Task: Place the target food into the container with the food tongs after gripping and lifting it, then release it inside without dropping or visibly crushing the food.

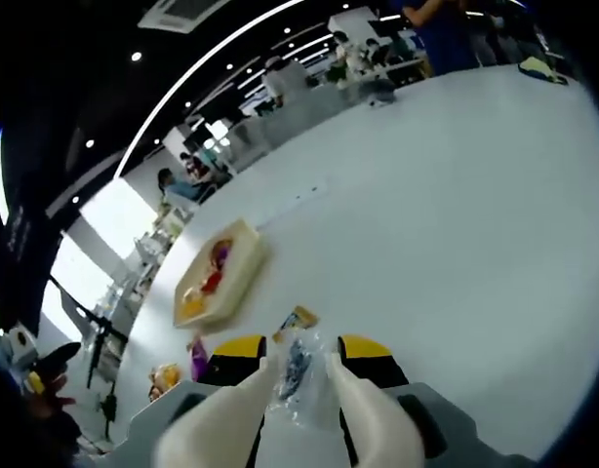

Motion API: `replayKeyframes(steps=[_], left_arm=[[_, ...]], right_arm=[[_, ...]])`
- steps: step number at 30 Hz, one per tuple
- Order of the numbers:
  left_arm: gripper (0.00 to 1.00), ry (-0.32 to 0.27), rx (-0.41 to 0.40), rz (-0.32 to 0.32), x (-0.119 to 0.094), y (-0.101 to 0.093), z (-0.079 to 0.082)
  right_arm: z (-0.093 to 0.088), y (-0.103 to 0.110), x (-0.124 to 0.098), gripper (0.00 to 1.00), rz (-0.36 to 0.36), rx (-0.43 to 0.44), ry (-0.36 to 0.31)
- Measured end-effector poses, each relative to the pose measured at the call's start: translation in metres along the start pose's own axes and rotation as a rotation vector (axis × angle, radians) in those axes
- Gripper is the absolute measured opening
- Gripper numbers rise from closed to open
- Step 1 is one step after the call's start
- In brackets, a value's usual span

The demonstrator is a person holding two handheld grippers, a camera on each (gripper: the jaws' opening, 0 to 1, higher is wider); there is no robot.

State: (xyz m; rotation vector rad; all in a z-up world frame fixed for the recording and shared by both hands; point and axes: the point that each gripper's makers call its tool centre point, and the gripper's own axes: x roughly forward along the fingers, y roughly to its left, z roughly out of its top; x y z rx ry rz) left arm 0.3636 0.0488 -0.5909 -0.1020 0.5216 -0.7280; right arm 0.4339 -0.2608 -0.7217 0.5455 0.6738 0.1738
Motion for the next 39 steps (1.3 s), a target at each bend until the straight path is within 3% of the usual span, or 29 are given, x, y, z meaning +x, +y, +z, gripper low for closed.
replayKeyframes(steps=[7, 16, 22, 33, 39], left_arm=[[0.98, 0.005, 0.002, 0.008, 0.000, 0.003, 0.000], [0.98, 0.013, 0.001, 0.012, 0.000, 0.003, -0.001], [0.98, 0.021, 0.005, 0.005, 0.002, 0.001, -0.002], [0.98, 0.027, 0.014, 0.017, -0.001, 0.003, -0.001], [0.98, 0.029, 0.014, 0.019, -0.001, 0.003, -0.001]], right_arm=[[-0.005, 0.002, 0.006, 0.28, 0.010, 0.011, 0.016], [-0.011, -0.002, -0.003, 0.28, 0.047, 0.069, 0.009], [-0.016, 0.006, -0.001, 0.28, 0.087, 0.078, 0.015], [-0.017, 0.013, 0.011, 0.24, 0.067, 0.015, 0.031], [-0.016, 0.016, 0.012, 0.17, 0.013, -0.147, 0.030]])
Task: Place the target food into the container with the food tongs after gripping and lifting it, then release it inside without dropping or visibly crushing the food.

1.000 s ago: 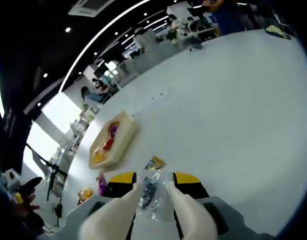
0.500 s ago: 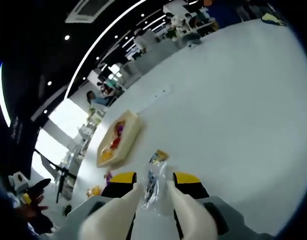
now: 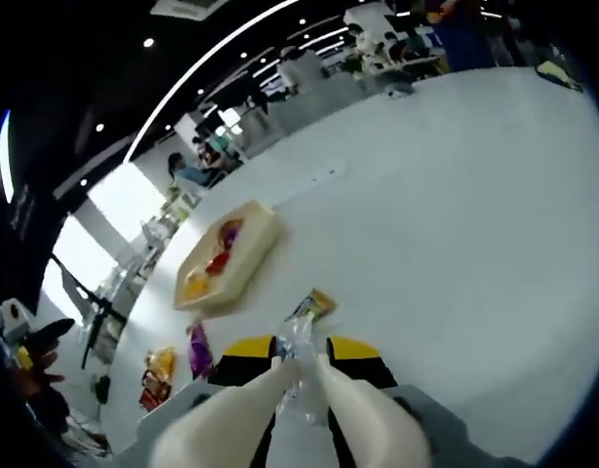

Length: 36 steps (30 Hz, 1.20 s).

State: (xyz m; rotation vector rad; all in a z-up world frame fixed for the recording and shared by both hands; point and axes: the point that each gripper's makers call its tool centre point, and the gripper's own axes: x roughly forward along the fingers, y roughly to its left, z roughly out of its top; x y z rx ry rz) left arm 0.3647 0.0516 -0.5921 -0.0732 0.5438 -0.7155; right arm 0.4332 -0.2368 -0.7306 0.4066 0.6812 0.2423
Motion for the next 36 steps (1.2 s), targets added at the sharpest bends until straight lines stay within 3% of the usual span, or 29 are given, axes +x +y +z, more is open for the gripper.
replayKeyframes(steps=[13, 25, 36], left_arm=[[0.97, -0.028, 0.003, 0.001, -0.008, 0.001, 0.003], [0.97, -0.076, -0.009, -0.017, -0.014, -0.003, 0.008], [0.97, -0.072, 0.000, -0.024, -0.019, -0.006, 0.005]], right_arm=[[0.005, 0.010, -0.007, 0.14, 0.023, -0.029, 0.030], [0.008, 0.016, -0.029, 0.19, 0.035, -0.022, 0.000], [0.006, 0.012, -0.033, 0.25, -0.055, -0.127, -0.009]])
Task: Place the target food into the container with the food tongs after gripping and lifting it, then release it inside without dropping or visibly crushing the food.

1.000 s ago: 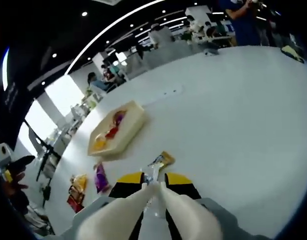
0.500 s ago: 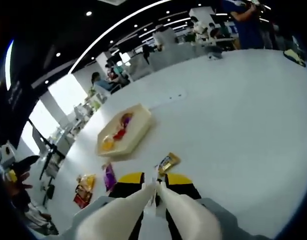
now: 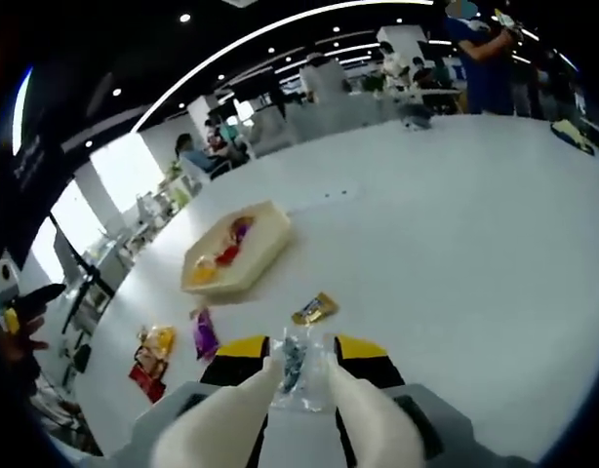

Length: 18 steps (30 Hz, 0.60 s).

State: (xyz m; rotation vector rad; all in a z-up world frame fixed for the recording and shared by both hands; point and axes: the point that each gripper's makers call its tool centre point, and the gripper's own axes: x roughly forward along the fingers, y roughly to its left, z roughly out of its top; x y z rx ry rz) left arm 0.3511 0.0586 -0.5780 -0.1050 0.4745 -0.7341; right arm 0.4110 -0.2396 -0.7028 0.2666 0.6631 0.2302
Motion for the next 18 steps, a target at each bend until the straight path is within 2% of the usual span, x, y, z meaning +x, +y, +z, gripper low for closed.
replayKeyframes(steps=[5, 13, 16, 18], left_arm=[[0.97, 0.012, 0.005, 0.006, -0.003, 0.000, -0.002], [0.97, 0.018, 0.008, 0.016, -0.005, 0.004, 0.000], [0.97, 0.019, 0.006, 0.016, -0.003, 0.004, -0.001], [0.97, 0.020, 0.005, 0.013, -0.001, 0.004, -0.001]], right_arm=[[-0.003, 0.004, 0.008, 0.25, -0.009, -0.026, 0.005], [0.000, -0.002, 0.013, 0.26, -0.031, 0.002, 0.003], [0.008, 0.006, 0.008, 0.26, -0.042, -0.035, -0.006], [0.011, 0.009, 0.007, 0.26, -0.074, -0.092, -0.013]])
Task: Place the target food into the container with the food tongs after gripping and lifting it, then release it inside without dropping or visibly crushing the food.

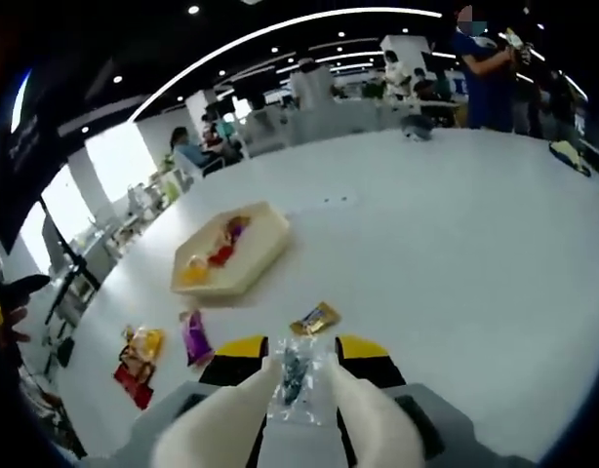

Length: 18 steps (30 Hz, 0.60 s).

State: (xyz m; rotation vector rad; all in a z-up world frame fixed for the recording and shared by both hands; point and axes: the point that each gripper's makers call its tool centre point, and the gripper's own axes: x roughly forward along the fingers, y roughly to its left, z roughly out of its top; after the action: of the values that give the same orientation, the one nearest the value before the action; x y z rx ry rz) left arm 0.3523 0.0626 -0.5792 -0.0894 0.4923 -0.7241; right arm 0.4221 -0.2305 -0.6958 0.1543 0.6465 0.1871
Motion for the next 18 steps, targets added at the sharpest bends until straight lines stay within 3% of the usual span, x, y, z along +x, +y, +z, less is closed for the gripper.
replayKeyframes(steps=[5, 7, 18], left_arm=[[0.97, -0.003, -0.001, -0.011, 0.003, -0.002, 0.001], [0.97, 0.001, -0.001, -0.012, 0.002, -0.001, 0.000], [0.97, 0.027, -0.005, 0.003, -0.005, 0.006, -0.009]], right_arm=[[0.001, 0.009, 0.003, 0.26, -0.039, -0.107, -0.005], [-0.002, 0.010, 0.005, 0.26, -0.065, -0.187, 0.004], [-0.017, 0.022, 0.016, 0.26, -0.081, -0.251, 0.018]])
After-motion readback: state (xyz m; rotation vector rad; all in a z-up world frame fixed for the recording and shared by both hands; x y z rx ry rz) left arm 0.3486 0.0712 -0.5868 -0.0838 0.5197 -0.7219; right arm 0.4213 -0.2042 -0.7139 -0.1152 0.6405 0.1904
